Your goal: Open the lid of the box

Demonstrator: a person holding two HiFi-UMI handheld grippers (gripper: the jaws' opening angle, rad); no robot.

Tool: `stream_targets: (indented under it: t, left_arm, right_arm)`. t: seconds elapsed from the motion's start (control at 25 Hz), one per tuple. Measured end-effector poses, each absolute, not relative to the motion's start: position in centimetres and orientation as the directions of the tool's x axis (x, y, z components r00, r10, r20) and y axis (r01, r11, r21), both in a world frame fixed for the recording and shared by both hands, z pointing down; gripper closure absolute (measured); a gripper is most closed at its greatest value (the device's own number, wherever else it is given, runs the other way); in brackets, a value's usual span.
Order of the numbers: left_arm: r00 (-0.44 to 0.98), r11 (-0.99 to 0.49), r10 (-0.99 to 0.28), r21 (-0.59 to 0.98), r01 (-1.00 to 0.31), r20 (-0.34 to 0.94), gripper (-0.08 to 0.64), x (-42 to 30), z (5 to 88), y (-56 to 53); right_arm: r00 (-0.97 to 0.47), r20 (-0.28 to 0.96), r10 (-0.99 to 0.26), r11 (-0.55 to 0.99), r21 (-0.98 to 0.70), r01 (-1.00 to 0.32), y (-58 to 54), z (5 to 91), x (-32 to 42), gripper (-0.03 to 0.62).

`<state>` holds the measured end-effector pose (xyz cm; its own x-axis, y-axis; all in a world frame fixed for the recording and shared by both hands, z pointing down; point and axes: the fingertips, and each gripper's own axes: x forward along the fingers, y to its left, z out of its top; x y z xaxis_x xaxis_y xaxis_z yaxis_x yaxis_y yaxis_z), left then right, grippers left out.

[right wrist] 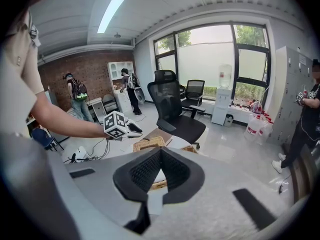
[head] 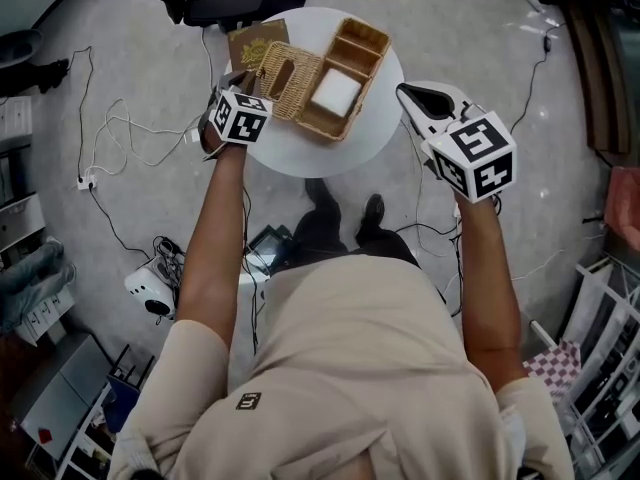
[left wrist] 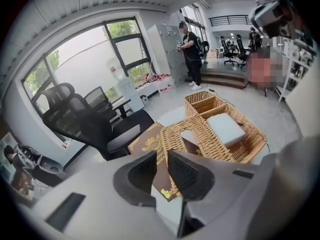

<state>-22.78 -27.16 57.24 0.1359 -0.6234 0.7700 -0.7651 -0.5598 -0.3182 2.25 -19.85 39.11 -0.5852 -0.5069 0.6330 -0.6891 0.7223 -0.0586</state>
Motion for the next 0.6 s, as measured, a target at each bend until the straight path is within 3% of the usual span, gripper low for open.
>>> stream_targets:
  t: [0.24,0.6]
  left_arm:
    - [0.128,-0.537,-0.655,-0.339,-0.772,0.745,0.499,-24.2,54.9,-27.4]
    - [0.196,-0.482,-0.799,-0.412,-0.773,0.568,0.5,-22.9,41.8,-25.7]
  right_arm:
    - [-0.6,0.622,-0.503,0.745,-0.039,-0.666,-19.5,37.9,1.0,0.6]
    - [-0.656,0.574,-0.489,0.805,0.008,-0.594,-18.3,34.9,-1.6,0.6]
